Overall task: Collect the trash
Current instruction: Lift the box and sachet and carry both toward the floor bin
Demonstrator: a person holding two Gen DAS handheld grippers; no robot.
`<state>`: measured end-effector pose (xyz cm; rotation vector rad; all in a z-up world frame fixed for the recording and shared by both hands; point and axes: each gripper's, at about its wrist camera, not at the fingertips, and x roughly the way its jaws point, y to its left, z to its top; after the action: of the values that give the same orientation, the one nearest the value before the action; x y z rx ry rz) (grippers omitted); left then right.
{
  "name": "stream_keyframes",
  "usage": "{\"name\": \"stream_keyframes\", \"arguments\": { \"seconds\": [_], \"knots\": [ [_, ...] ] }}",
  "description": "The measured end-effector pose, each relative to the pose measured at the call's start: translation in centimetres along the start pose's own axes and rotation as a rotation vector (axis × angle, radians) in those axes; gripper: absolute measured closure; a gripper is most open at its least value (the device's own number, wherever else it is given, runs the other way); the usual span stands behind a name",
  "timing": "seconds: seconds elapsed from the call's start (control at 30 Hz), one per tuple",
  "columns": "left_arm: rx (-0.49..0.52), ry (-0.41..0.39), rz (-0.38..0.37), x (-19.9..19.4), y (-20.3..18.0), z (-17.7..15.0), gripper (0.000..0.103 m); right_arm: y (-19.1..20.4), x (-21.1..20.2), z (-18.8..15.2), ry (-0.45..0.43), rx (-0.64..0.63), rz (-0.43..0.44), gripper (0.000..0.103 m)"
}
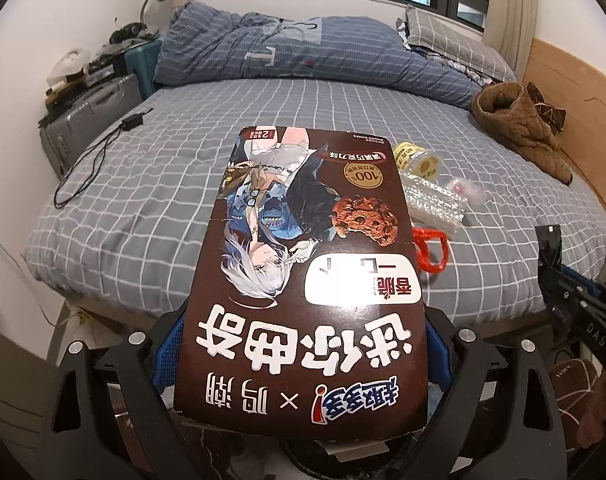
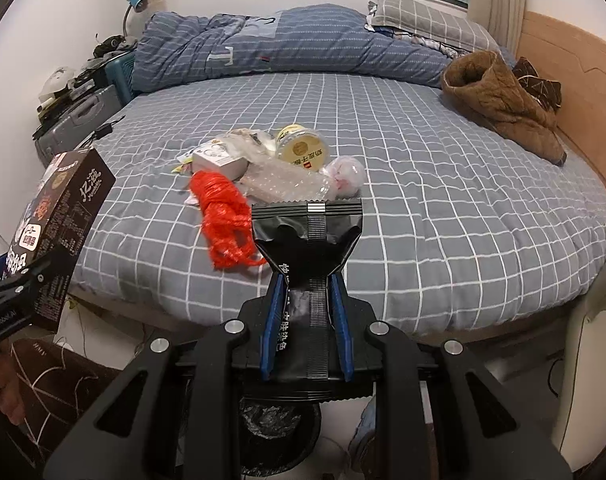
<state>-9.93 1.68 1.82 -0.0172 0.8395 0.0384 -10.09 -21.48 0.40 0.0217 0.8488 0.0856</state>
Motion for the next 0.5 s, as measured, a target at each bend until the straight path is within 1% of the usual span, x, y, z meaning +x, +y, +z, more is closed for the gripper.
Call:
{"name": "stream_keyframes", "arguments": {
  "seconds": [0.27,0.4,0.5],
  "knots": [
    [0.007,-0.001,0.004,-2.5,-0.4,-1.9,0.014,0.2,-2.0,-2.0,0.005,0.003,0.001,0.080],
    [0.000,0.017,-0.004,-3.3,-0.4,-2.8,0.014,0.7,-2.0,-3.5,0.028,-0.014,-0.001,0.080],
    [-0.007,0.022,0.005,-3.6,-0.2,-3.5,0.014,1.5,-1.5,-4.9,0.054,-0.028,0.003,0.080]
  ]
}}
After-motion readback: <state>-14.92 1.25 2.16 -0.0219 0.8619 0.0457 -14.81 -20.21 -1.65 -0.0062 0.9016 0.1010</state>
